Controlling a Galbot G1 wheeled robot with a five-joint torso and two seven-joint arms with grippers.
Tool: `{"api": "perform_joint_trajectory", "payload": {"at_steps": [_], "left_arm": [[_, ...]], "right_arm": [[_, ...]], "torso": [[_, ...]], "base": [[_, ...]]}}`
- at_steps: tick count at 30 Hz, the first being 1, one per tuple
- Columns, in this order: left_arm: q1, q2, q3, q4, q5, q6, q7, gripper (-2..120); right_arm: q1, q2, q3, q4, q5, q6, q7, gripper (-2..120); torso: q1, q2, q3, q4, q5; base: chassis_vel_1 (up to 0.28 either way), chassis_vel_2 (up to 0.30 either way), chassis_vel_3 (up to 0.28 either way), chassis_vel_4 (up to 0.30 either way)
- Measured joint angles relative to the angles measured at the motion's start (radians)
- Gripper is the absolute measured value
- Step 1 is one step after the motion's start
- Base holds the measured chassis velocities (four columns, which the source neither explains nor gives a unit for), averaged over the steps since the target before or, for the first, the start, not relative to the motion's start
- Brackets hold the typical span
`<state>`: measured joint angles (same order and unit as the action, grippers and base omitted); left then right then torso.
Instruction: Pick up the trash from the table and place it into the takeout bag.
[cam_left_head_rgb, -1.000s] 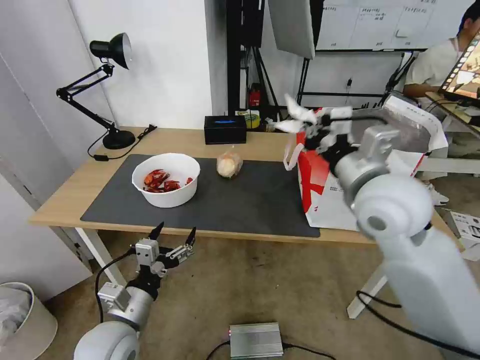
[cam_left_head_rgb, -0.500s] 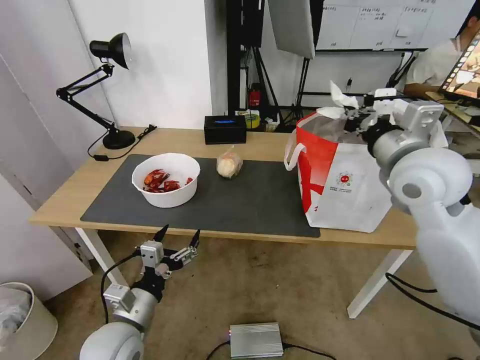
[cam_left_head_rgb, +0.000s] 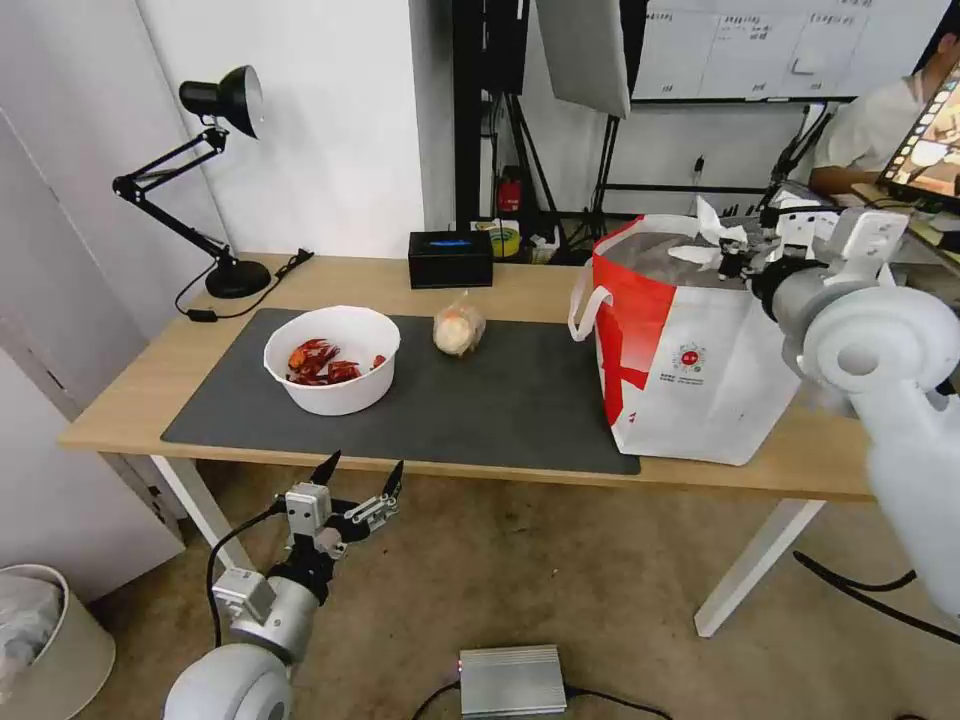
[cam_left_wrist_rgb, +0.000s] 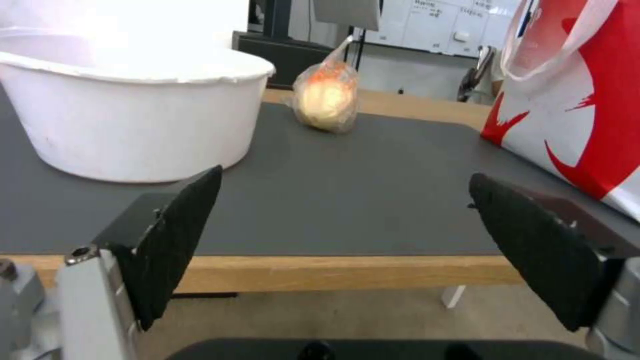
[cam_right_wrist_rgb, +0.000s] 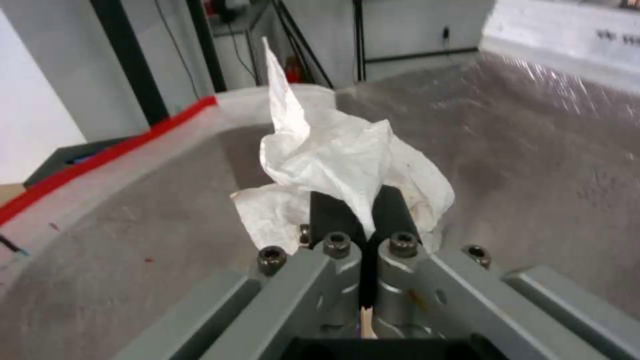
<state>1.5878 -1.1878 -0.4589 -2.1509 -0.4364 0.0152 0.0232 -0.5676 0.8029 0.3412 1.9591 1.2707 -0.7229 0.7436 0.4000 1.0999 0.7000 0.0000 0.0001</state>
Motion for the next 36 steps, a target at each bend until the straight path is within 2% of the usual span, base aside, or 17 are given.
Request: {"api": "perform_joint_trajectory", "payload": {"at_steps": [5,9,10,13,15,16,19,21,22,24,25,27,28,31,32,34,36], "left_arm": [[-0.005,0.0,0.003,0.0,-0.001,0.0,0.0,100],[-0.004,-0.001,0.004,-0.003,-0.001,0.0,0.0,100],[-0.003,-0.001,0.003,-0.004,-0.001,0.0,0.0,100],[-0.002,-0.001,0.002,-0.005,-0.001,0.0,0.0,100],[0.0,-0.001,0.001,-0.007,-0.002,0.0,0.0,100],[0.0,-0.001,0.001,-0.007,-0.002,0.0,0.0,100],[0.001,-0.002,0.002,-0.009,-0.002,0.0,0.0,100],[0.004,-0.005,0.003,-0.014,-0.002,0.0,0.0,100],[0.004,-0.005,0.003,-0.014,-0.002,0.0,0.0,100],[0.006,-0.004,0.003,-0.018,-0.002,0.0,0.0,100],[0.006,-0.004,0.003,-0.018,-0.002,0.0,0.0,100],[0.006,-0.001,0.001,-0.02,-0.004,0.0,0.0,100],[0.006,-0.001,0.001,-0.02,-0.004,0.0,0.0,100],[0.006,0.001,0.0,-0.025,-0.005,0.001,0.0,100],[0.006,0.001,0.0,-0.025,-0.005,0.001,0.0,100],[0.008,0.001,-0.001,-0.027,-0.005,0.002,0.0,100],[0.008,0.001,-0.001,-0.028,-0.005,0.002,0.001,100]], "right_arm": [[-0.001,-0.006,0.0,0.007,0.116,0.0,0.071,0],[-0.007,0.0,0.001,0.014,0.13,0.0,0.083,0],[-0.007,0.003,0.002,0.018,0.134,0.0,0.089,5],[-0.005,0.003,0.004,0.02,0.142,0.0,0.093,10],[0.0,-0.001,0.006,0.025,0.148,0.0,0.096,22],[0.0,-0.001,0.006,0.025,0.148,0.0,0.096,22],[0.0,-0.007,0.009,0.032,0.148,0.0,0.097,32],[-0.002,-0.014,0.015,0.04,0.146,0.0,0.095,43],[-0.002,-0.014,0.015,0.04,0.146,0.0,0.095,43],[0.001,-0.016,0.016,0.041,0.145,0.0,0.092,54],[0.001,-0.016,0.016,0.041,0.145,0.0,0.092,54],[0.002,-0.017,0.016,0.042,0.144,0.0,0.09,65],[0.002,-0.017,0.016,0.042,0.144,0.0,0.09,65],[0.002,-0.018,0.016,0.045,0.141,0.001,0.088,78],[0.002,-0.018,0.016,0.045,0.141,0.001,0.088,78],[0.002,-0.017,0.017,0.052,0.14,0.001,0.086,91],[0.002,-0.017,0.017,0.053,0.139,0.001,0.085,94]], "torso": [[0.0,0.0,0.0,0.0,-0.0001],[0.0,0.0,0.0,0.0,-0.0001],[0.0,0.0,0.0,0.0001,-0.0001],[0.0,0.0,0.0,0.0,-0.0001],[0.0,0.0,0.0,0.0001,-0.0002],[0.0,0.0,0.0,0.0001,-0.0002],[0.0,0.0,0.0,0.0001,-0.0001],[0.0,0.0,0.0,0.0,-0.0001],[0.0,0.0,0.0,0.0,-0.0001],[0.0,0.0,0.0,0.0,-0.0002],[0.0,0.0,0.0,0.0,-0.0002],[0.0,0.0,0.0,0.0,-0.0001],[0.0,0.0,0.0,0.0,-0.0001],[0.0,0.0,0.0,0.0,-0.0001],[0.0,0.0,0.0,0.0,-0.0001],[0.0,0.0,0.0,0.0,-0.0002],[0.0,0.0,0.0,0.0,-0.0002]], "base": [[0.0,0.0,0.0,0.0],[0.0,0.0,0.0,0.0],[0.0,0.0,0.0,0.0],[0.0,0.0,0.0,0.0],[0.0,0.0,0.0,0.0],[0.0,0.0,0.0,0.0],[0.0,0.0,0.0,0.0],[0.0,0.0,0.0,0.0],[0.0,0.0,0.0,0.0],[0.0,0.0,0.0,0.0],[0.0,0.0,0.0,0.0],[0.0,0.0,0.0,0.0],[0.0,0.0,0.0,0.0],[0.0,0.0,0.0,0.0],[0.0,0.0,0.0,0.0],[0.0,0.0,0.0,0.0],[0.0,0.0,0.0,0.0]]}}
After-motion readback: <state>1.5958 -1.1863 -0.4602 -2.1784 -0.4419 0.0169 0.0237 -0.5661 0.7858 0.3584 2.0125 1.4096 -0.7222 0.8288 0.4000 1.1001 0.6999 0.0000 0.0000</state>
